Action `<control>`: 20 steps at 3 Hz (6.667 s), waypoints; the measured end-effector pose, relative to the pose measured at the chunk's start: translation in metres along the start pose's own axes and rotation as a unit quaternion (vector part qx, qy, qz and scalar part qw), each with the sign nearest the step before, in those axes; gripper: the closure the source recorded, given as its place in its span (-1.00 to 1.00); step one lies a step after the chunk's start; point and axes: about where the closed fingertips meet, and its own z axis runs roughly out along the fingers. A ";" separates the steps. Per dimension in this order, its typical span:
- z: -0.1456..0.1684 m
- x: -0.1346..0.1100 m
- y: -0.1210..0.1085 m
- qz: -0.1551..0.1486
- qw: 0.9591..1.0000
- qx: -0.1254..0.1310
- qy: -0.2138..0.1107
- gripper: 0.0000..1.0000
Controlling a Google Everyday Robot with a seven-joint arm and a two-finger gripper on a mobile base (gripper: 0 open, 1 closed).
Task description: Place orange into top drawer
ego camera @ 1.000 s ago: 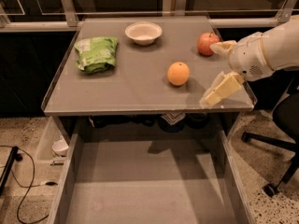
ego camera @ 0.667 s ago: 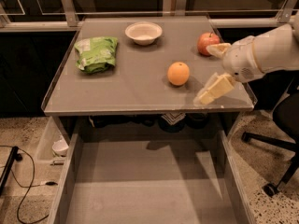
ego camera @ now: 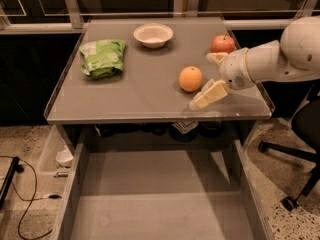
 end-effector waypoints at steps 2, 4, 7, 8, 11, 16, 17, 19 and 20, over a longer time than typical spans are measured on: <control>0.042 -0.005 -0.013 0.026 0.999 -0.020 -0.031 -1.00; 0.043 -0.005 -0.013 0.026 0.999 -0.020 -0.031 -0.15; 0.043 -0.005 -0.013 0.026 0.999 -0.020 -0.031 1.00; 0.024 -0.010 0.013 0.011 0.999 -0.016 -0.036 1.00; -0.108 0.014 0.145 -0.070 0.997 0.027 -0.024 1.00; -0.034 0.125 0.223 -0.023 0.997 -0.031 0.060 1.00; -0.010 0.141 0.223 -0.014 0.997 -0.035 0.064 1.00; 0.065 0.163 0.200 -0.003 0.998 -0.037 0.054 1.00; 0.091 0.171 0.204 -0.002 0.998 -0.049 0.047 1.00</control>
Offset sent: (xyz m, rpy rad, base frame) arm 0.0461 0.0369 -0.0217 0.1237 0.0482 0.0213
